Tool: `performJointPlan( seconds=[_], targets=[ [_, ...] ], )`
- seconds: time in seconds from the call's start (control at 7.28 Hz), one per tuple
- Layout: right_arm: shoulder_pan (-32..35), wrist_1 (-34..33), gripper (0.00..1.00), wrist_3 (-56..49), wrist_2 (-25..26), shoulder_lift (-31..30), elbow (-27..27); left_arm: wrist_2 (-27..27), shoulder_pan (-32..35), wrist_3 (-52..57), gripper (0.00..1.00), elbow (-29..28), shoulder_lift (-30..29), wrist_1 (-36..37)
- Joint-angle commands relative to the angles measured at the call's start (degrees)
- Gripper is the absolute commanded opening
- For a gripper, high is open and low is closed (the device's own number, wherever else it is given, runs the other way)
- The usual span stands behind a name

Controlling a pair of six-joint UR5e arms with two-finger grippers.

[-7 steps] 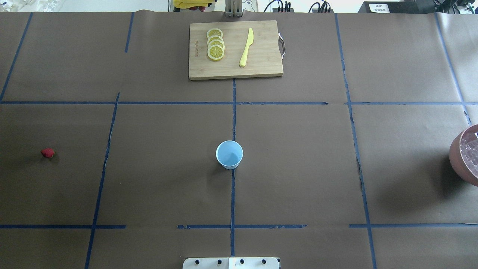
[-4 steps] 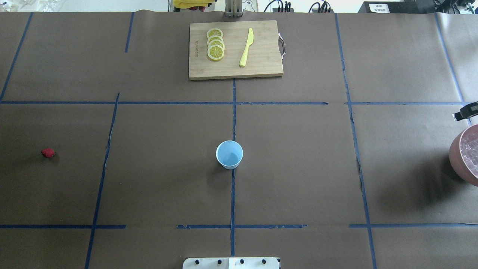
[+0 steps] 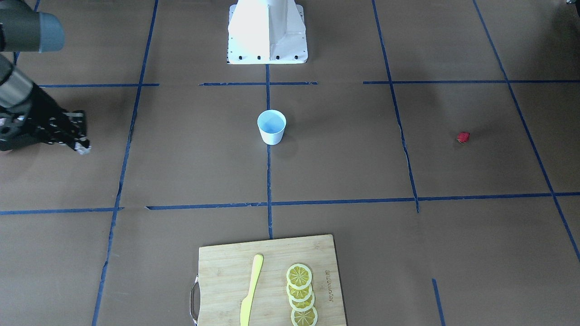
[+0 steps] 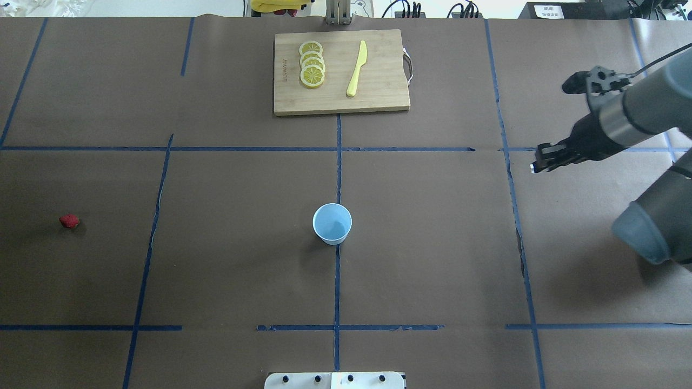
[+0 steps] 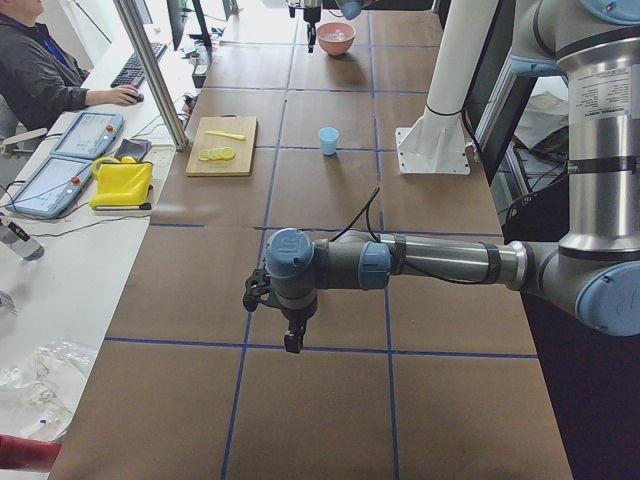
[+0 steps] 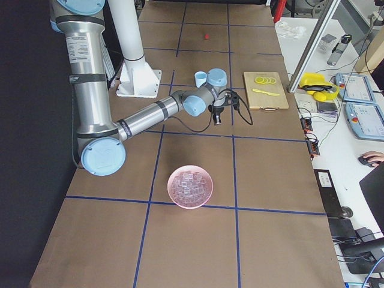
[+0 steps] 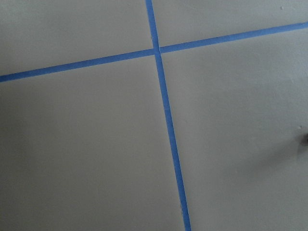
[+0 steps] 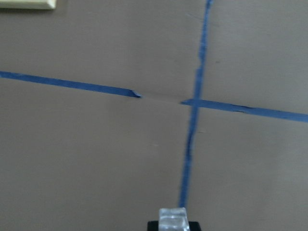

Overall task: Put ice and strawberries in cup
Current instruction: 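Carry the ice cube with the right gripper over the light blue cup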

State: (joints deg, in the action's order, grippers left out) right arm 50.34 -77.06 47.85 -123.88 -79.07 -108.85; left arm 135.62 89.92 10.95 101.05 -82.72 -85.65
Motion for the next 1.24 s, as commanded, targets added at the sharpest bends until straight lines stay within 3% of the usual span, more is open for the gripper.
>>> performJointPlan(
  seconds=[0.0,0.14,0.41,0.69,0.96,1.1],
  targets=[
    [-12.49,-13.19,0.03,11.46,10.35,14.74,0.39,0.0,0.0,0.03,1.0,0.03,0.02,-0.04],
    [-16.2,-19.64,0.03,15.31,14.33,21.35,1.78,0.0,0.0,0.03,1.0,0.03,0.02,-0.04],
    [-21.31,-20.76,0.03,24.61,16.37,29.37,4.85,0.0,0.0,0.03,1.0,0.03,0.02,-0.04],
    [-25.01,-20.76,0.03,30.09,20.76,38.34,14.05,0.0,0.0,0.03,1.0,-0.24,0.02,0.05],
    [-25.64,-20.84,0.04,30.55,21.4,38.47,14.63,0.0,-0.09,0.03,1.0,-0.76,0.02,0.05],
    [-25.64,-20.85,0.1,30.55,21.48,38.03,14.63,0.0,-0.09,0.03,1.0,-0.85,0.02,0.13]
  ],
)
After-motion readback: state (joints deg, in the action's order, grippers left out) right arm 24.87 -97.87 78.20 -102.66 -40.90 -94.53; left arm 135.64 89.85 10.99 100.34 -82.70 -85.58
